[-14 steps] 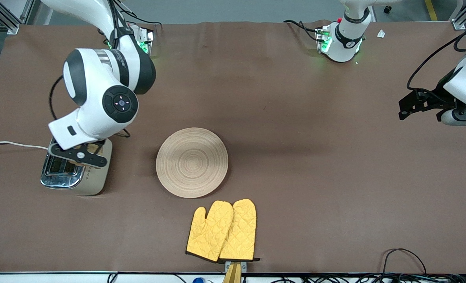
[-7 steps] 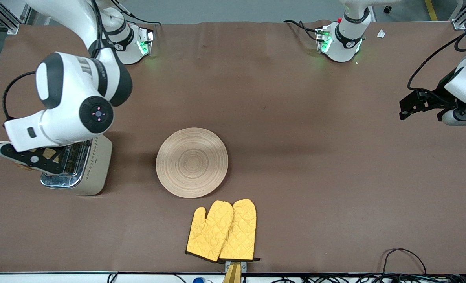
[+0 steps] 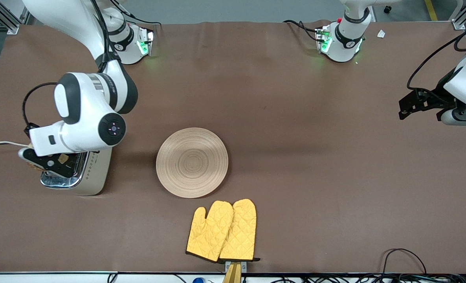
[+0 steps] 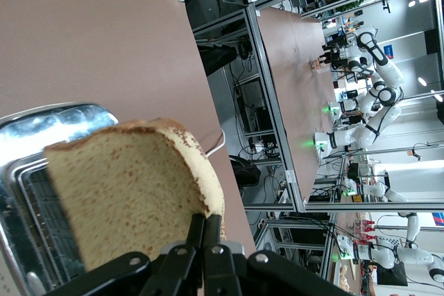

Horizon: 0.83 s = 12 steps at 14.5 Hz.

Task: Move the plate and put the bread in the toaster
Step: 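Lower the bread slice into the toaster slot with the right gripper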

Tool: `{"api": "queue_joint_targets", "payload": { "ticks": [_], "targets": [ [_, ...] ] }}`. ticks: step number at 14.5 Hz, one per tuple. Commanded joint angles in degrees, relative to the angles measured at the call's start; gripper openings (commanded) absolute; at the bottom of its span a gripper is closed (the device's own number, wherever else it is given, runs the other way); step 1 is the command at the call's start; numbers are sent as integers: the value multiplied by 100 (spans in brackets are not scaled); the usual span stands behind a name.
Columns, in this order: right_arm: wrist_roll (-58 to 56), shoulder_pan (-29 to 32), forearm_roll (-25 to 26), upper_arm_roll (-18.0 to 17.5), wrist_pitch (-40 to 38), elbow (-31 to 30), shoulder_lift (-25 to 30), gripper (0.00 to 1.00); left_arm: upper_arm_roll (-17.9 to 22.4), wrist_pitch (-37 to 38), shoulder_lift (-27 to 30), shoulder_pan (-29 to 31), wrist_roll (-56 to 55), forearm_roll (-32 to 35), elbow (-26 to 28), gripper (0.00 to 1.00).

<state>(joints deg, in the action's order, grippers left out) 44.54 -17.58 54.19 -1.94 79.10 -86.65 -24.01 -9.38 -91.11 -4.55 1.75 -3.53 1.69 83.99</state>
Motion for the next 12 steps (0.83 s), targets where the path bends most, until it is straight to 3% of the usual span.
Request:
{"api": "queue_joint_targets", "payload": {
  "ticks": [1,12],
  "targets": [
    [257,26,144,-52,97,-308,142,0,-20,128,77,27,-43,-37,-40,100],
    [459,61,109,-52,202,-634,142,1,-28,128,77,27,-52,-63,-40,100]
  ]
}}
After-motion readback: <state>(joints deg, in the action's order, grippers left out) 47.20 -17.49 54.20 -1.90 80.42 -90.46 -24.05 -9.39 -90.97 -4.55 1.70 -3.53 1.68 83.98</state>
